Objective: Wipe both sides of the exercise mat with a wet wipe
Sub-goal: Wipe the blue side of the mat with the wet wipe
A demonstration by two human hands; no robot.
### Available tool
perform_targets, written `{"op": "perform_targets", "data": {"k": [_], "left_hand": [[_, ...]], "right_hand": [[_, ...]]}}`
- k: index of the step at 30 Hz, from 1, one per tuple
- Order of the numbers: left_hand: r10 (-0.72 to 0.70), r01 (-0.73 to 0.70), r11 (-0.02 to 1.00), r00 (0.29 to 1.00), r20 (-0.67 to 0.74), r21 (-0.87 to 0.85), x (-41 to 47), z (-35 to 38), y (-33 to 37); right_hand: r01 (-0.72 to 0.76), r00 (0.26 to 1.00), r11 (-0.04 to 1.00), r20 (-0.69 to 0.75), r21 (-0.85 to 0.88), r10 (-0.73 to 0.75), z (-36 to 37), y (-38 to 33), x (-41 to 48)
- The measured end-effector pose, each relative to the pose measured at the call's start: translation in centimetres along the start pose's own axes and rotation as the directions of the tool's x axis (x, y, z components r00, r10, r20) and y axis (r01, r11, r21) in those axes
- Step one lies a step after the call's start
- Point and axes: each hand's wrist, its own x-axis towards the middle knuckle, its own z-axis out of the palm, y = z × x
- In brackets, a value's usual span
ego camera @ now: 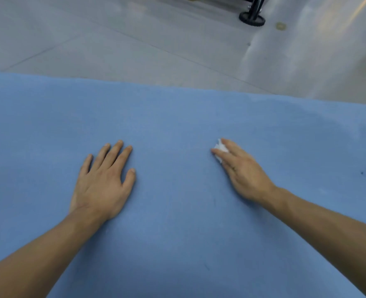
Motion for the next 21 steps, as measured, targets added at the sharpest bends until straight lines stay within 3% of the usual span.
{"op": "perform_targets", "data": {"k": [3,5,7,12,17,21], "left_hand": [[-0.002,0.002,1.0,1.0,-0.001,-0.004,0.0,0.0,-0.1],[-0.001,0.001,1.0,1.0,0.001,-0.003,0.0,0.0,-0.1],[0.0,0.0,1.0,1.0,0.001,-0.005,0.0,0.0,-0.1],[0.004,-0.004,1.0,1.0,-0.003,-0.011,0.0,0.1,-0.2],[0.005,-0.005,1.0,1.0,-0.007,-0.021,0.0,0.1,-0.1],[0.009,-0.009,0.999,1.0,-0.01,-0.033,0.0,0.1,-0.1]], "right_hand": [[0.153,0.985,0.98,0.094,-0.125,-0.142,0.5,-2.7,-2.9],[0.174,0.973,0.964,0.184,-0.201,-0.137,0.2,-3.4,-4.4],[0.153,0.978,0.942,0.183,-0.3,-0.1,-0.2,-3.0,-4.4],[-0.123,0.986,0.928,0.067,-0.352,0.156,-1.0,0.5,-1.3],[-0.346,0.929,0.878,0.008,-0.331,0.369,-2.5,3.8,1.1],[-0.366,0.923,0.909,0.048,-0.201,0.382,-2.1,3.0,2.3]]}}
